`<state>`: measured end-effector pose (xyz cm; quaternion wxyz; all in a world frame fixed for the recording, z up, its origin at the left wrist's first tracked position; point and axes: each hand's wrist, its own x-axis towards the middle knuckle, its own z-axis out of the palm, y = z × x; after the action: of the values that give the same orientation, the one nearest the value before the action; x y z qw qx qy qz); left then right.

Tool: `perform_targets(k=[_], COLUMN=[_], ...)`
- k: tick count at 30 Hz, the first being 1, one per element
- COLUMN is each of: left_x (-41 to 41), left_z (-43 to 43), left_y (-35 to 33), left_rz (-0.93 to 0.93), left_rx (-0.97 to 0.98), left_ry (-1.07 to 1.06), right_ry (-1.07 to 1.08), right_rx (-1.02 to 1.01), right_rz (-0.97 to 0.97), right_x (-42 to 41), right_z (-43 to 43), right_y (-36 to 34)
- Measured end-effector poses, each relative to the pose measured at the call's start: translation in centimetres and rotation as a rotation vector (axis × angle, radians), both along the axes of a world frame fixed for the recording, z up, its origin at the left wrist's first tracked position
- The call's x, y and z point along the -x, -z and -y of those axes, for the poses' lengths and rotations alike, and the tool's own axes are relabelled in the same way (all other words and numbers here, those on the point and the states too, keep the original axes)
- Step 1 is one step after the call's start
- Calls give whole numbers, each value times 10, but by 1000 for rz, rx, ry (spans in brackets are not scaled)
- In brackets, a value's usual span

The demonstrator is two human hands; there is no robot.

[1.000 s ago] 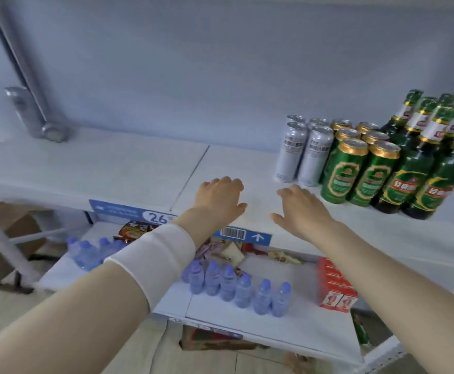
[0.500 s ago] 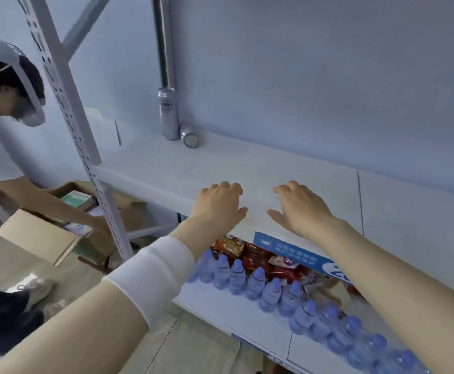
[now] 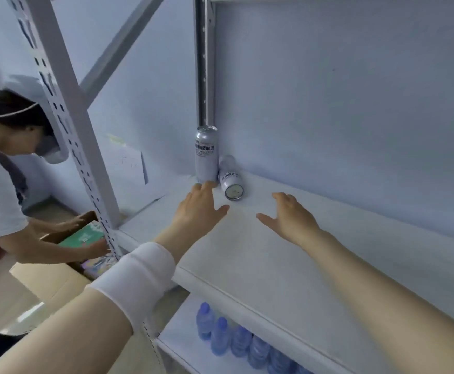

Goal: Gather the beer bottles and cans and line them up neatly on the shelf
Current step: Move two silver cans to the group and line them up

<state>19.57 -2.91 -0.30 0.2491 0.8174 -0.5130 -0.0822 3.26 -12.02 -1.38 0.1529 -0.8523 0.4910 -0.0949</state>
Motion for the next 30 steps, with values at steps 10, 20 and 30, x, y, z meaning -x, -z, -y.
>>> perform_targets(k=[10,20,30], left_x=[-99,-138,-112], left_z=[114,168,127], left_y=[1,21,10], left_rz=[-519,-716,-644], left_rx=[345,546,482], left_ry=[-64,48,261], right_ry=[184,424,421], right_rx=[-131,69,35], right_rz=[216,357,296], right_x=[-109,-168,-72], right_z=[50,67,27], right_y=[32,58,-50])
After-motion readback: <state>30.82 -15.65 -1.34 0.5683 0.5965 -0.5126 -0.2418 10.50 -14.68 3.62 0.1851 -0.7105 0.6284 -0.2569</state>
